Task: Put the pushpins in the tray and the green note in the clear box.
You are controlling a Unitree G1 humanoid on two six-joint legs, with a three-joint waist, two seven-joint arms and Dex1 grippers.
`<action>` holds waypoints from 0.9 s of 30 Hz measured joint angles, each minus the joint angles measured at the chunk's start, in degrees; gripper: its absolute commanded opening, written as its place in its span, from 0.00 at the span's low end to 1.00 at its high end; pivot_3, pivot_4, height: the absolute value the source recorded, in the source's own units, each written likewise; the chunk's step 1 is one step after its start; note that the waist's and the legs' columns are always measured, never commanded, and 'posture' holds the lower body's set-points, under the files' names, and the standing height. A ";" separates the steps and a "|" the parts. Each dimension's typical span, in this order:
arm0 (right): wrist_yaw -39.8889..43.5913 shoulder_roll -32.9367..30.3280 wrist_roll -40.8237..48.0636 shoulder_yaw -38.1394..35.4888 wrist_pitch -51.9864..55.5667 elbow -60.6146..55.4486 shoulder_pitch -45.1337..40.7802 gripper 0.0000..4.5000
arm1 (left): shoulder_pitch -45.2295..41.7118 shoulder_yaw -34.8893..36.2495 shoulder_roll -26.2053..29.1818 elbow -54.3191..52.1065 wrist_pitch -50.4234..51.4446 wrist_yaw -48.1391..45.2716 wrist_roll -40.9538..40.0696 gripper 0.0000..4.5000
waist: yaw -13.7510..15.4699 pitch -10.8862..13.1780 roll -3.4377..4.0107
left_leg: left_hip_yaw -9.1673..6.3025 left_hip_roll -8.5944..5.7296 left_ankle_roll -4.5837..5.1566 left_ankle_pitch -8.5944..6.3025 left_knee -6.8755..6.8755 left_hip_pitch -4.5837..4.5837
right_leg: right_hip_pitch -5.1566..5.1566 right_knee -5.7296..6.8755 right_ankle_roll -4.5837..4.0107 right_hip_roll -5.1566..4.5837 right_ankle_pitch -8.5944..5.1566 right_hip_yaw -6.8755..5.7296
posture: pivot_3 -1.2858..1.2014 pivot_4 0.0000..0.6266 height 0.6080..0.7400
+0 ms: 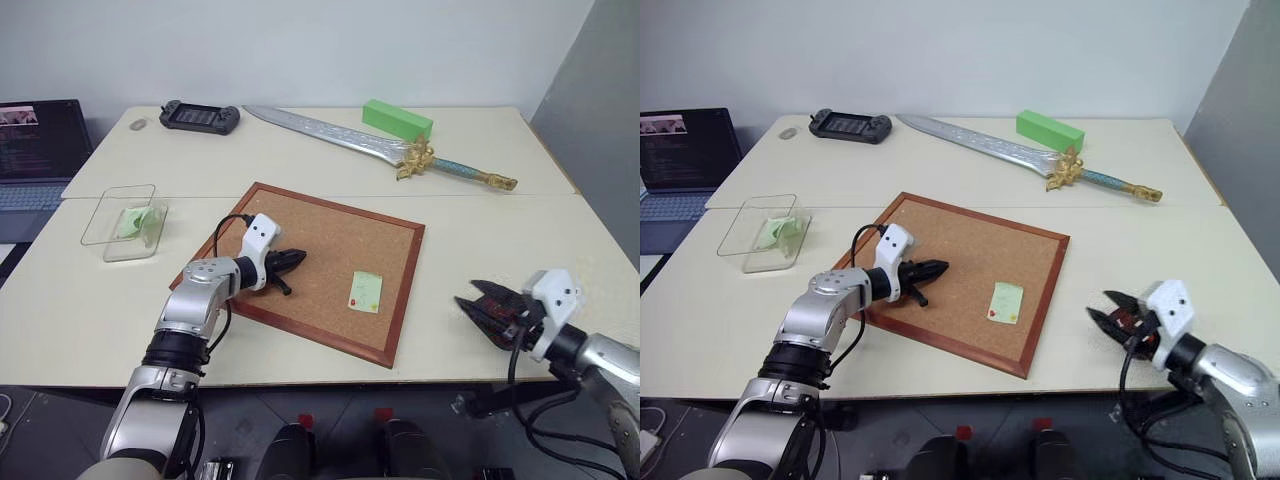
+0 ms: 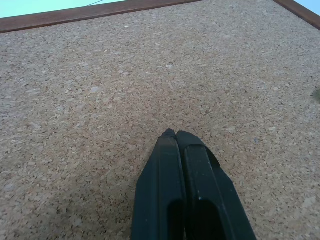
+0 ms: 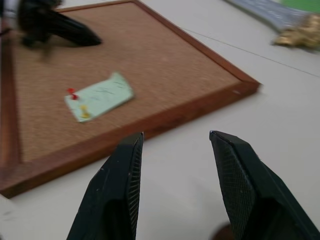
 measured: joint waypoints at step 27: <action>6.43 12.33 -10.72 23.96 -17.14 30.09 -19.46 0.50 | 1.00 0.15 0.21 -2.72 1.45 0.46 0.32 0.00 | -0.05 0.01 -0.05 | -0.25 0.02 -0.01 0.01 -0.01 -0.02 | -0.10 0.01 -0.03 -0.02 0.01 0.00 | 0.52 0.24 1.00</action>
